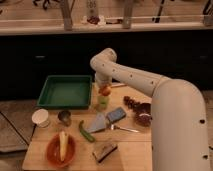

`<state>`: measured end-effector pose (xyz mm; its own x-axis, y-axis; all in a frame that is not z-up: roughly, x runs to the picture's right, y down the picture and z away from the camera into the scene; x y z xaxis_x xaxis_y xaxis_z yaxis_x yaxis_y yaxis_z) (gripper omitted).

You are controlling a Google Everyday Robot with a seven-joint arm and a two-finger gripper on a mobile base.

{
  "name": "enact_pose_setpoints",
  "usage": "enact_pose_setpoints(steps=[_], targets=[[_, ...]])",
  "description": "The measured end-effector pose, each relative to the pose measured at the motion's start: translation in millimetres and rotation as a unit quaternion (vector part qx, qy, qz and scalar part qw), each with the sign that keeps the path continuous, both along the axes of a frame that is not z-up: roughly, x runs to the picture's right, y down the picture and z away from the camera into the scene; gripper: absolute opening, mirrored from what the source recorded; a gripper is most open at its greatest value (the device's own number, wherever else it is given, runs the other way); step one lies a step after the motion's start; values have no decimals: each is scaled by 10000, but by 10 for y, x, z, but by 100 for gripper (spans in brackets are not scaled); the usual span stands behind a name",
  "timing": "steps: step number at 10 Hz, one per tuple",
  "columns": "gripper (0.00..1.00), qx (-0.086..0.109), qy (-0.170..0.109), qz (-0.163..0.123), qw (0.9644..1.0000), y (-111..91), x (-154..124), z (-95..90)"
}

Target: Place apple in plastic cup

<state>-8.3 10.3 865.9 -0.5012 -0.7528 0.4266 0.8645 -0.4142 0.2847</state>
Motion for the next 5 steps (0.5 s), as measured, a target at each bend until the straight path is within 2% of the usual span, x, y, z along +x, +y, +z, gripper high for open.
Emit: enact_pose_setpoints(steps=[5], targets=[[0,-27,145,237,9996,134,-104,85]])
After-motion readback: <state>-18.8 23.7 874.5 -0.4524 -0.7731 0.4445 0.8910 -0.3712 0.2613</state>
